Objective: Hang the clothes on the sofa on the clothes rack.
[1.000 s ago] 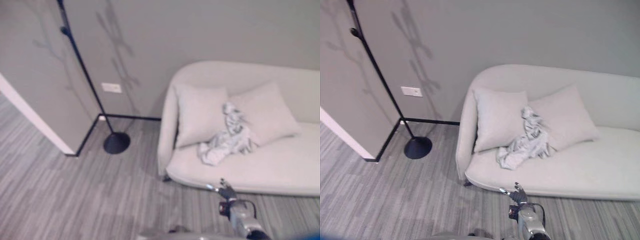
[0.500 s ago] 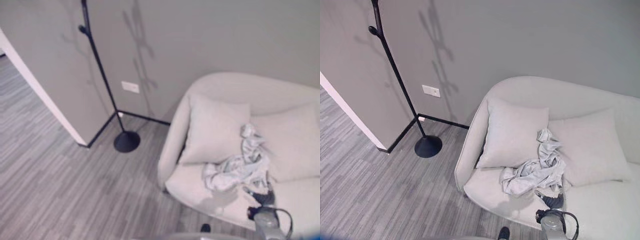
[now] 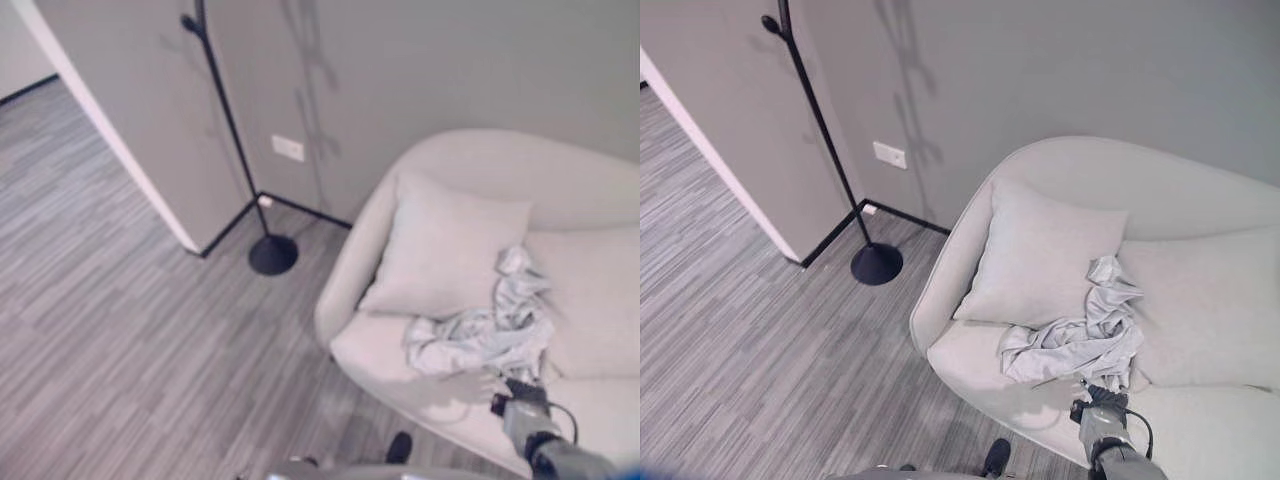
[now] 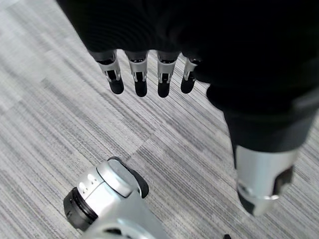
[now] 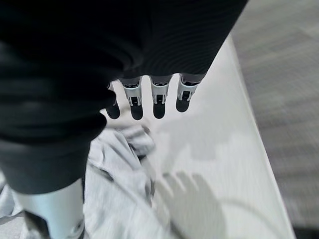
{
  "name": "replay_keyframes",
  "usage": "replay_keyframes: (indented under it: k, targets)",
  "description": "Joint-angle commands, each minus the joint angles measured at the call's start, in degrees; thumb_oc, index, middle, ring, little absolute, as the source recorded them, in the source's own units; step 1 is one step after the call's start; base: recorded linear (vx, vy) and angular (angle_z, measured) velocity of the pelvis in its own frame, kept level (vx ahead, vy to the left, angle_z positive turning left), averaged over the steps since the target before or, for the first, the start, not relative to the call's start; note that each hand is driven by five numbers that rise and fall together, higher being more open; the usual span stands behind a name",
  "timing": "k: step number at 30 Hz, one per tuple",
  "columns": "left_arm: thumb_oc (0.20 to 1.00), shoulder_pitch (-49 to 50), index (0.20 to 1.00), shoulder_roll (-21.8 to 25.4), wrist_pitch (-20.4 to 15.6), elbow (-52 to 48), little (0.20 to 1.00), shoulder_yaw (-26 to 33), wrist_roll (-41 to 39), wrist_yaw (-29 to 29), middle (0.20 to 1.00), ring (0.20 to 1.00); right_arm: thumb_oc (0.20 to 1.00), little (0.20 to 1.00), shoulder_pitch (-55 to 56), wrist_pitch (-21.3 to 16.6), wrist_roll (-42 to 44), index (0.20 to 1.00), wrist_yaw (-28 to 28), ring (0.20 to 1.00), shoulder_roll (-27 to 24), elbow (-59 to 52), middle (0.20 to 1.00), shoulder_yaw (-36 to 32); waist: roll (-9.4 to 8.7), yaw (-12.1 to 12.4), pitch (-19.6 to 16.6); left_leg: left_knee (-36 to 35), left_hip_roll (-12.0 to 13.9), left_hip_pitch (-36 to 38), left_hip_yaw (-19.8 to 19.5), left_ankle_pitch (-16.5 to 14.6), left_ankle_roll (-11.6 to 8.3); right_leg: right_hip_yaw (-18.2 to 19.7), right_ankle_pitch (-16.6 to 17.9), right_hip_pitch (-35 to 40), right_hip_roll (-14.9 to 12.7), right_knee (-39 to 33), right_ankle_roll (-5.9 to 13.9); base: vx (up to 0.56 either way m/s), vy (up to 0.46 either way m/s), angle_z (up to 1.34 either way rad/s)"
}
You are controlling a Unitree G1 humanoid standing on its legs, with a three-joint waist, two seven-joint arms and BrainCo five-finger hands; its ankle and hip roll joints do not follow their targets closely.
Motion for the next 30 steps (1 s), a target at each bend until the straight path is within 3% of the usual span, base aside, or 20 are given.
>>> replay_keyframes:
  k: [1,3,7,8,10,14,16,23,24,25,26,30]
  targets:
    - [1.0,-3.5,1.0,-0.5,-1.2,1.8,1.0,-2.7,-2.6,1.9,1.0,1.0,1.0,1.0,-5.6,-4.3,9.7,1.0,-0.4,1.0,-1.3,1.2,1.0,-2.4,3.48,2.2,3.7,-6.0,4.9,-2.2,0.0,5.9,-3.74,0.8,-5.3,1.2,-4.6,5.4,5.77,0.04,-0.05,0.47]
    - [1.0,-4.5,1.0,-1.6,-1.9,0.5,1.0,-5.6,-4.9,2.8,1.0,1.0,1.0,1.0,-10.1,-6.9,17.4,1.0,-2.2,1.0,-0.9,3.1,1.0,-4.4,5.98,3.0,5.4,-6.0,5.5,-4.5,-1.4,5.9,-3.87,-0.3,-8.4,-0.7,-4.3,8.3,5.59,0.04,-0.039,0.44]
    - [1.0,-4.9,1.0,-2.1,-3.3,-0.5,1.0,-8.1,-5.7,4.6,1.0,1.0,1.0,1.0,-12.6,-8.5,19.2,1.0,-5.5,1.0,-1.7,5.0,1.0,-5.6,8.59,4.0,8.0,-6.0,4.7,-8.0,-3.0,7.5,-3.83,-2.3,-10.3,-3.4,-5.6,11.9,5.42,-0.01,0.008,0.4]
    - [1.0,-4.9,1.0,-2.2,-3.3,-0.5,1.0,-8.1,-5.7,4.6,1.0,1.0,1.0,1.0,-12.7,-8.5,19.2,1.0,-5.5,1.0,-1.7,5.0,1.0,-5.6,8.6,3.9,8.0,-6.0,4.7,-8.0,-3.0,7.6,-3.83,-2.4,-10.3,-3.4,-5.6,11.9,5.42,-0.02,0.0,0.37]
    - [1.0,-4.9,1.0,-1.9,-4.0,-0.8,1.0,-9.3,-5.2,6.4,1.0,1.0,1.0,1.0,-14.1,-9.6,20.8,1.0,-8.7,1.0,-3.7,6.4,1.0,-8.2,10.35,4.6,10.0,-6.0,4.0,-11.6,-1.8,9.3,-4.22,-4.2,-10.9,-4.8,-7.0,12.8,5.7,-0.04,0.017,0.4]
    - [1.0,-4.7,1.0,-2.0,-5.3,-1.6,1.0,-11.2,-3.2,9.0,1.0,1.0,1.0,1.0,-16.9,-9.9,21.3,1.0,-11.6,1.0,-6.1,8.5,1.0,-8.2,11.63,5.4,12.2,-6.0,4.3,-15.3,5.4,11.9,-4.71,-4.9,-10.5,-6.2,-8.6,12.7,6.01,-0.01,0.039,0.35]
    - [1.0,-4.7,1.0,-1.9,-5.5,-2.6,1.0,-12.4,-2.0,10.1,1.0,1.0,1.0,1.0,-18.2,-9.4,20.8,1.0,-12.7,1.0,-6.9,9.9,1.0,-7.6,11.98,5.9,13.1,-6.0,4.5,-16.4,6.8,12.5,-5.06,-5.0,-10.4,-7.6,-8.7,13.1,5.99,-0.01,-0.021,0.05]
    - [1.0,-6.5,1.0,-0.5,-7.7,-9.7,1.0,-18.2,0.9,12.7,1.0,1.0,1.0,1.0,-21.6,-6.3,21.6,1.0,-12.4,1.0,-7.6,14.5,1.0,-4.8,13.17,6.6,16.5,-6.0,4.0,-19.8,5.3,13.1,-5.6,-6.0,-11.1,-12.8,-8.9,15.9,6.01,-0.01,-0.05,0.1]
    - [1.0,-6.8,1.0,0.0,-7.9,-10.9,1.0,-18.7,1.3,12.7,1.0,1.0,0.592,0.592,-22.2,-5.8,22.8,0.592,-10.9,0.592,-7.7,14.8,0.592,-4.6,13.41,6.7,17.1,-6.0,3.9,-20.6,4.9,13.3,-5.6,-5.9,-11.2,-14.2,-9.0,16.7,6.06,-0.01,-0.017,0.13]
    - [1.0,-6.9,1.0,0.1,-7.8,-11.1,1.0,-18.7,1.3,12.7,1.0,1.0,0.592,0.592,-22.3,-5.8,23.0,0.592,-10.6,0.592,-7.9,15.0,0.592,-4.6,13.34,6.7,17.0,-6.0,3.9,-20.9,4.9,13.3,-5.61,-5.9,-11.3,-14.6,-9.1,17.0,6.05,-0.02,-0.002,0.09]
    - [1.0,-7.3,1.0,1.2,-8.5,-13.3,1.0,-19.2,2.5,12.9,1.0,1.0,0.2,0.2,-23.3,-5.1,24.3,0.2,-8.6,0.2,-8.6,15.2,0.2,-4.0,13.59,7.0,17.5,-6.0,3.7,-22.3,4.4,13.4,-5.64,-5.5,-11.6,-17.0,-9.4,18.8,6.03,-0.01,0.001,0.09]
    - [1.0,-6.7,1.0,3.2,-9.1,-16.9,1.0,-17.5,2.2,13.2,1.0,1.0,0.2,0.2,-24.0,-6.1,26.8,0.2,-5.2,0.2,-8.6,13.8,0.2,-3.2,13.49,7.6,17.3,-6.0,3.1,-24.2,3.4,13.4,-5.57,-4.7,-13.0,-20.4,-10.1,22.3,5.79,0.01,-0.007,0.11]
